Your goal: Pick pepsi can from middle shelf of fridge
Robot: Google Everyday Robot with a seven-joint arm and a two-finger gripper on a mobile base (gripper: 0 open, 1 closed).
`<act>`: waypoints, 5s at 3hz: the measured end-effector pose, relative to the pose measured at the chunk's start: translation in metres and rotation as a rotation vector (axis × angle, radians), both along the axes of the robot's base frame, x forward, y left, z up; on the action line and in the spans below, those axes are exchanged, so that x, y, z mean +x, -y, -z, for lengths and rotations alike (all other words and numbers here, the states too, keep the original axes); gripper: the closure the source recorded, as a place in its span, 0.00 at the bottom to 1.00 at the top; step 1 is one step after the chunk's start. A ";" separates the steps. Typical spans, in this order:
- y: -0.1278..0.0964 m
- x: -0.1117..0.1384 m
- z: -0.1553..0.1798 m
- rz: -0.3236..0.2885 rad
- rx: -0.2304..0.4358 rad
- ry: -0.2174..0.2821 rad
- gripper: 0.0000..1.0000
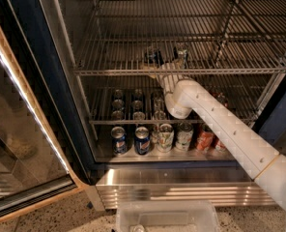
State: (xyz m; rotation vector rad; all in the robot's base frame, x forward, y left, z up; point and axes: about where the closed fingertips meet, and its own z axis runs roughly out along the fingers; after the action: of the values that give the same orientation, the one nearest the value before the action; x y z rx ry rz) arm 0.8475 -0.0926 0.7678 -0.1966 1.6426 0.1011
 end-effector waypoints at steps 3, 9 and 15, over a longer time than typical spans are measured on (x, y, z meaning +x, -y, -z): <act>-0.018 -0.002 -0.006 -0.057 0.003 0.015 0.00; -0.032 0.032 0.012 0.060 -0.016 0.018 0.21; -0.030 0.054 0.019 0.142 -0.076 0.013 0.91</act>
Offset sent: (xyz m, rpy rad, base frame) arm 0.0028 0.0123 0.0031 -0.0138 -0.0072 0.0330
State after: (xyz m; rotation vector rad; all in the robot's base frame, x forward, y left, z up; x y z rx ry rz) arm 0.9014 -0.0625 0.7486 -0.1381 1.6437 -0.0708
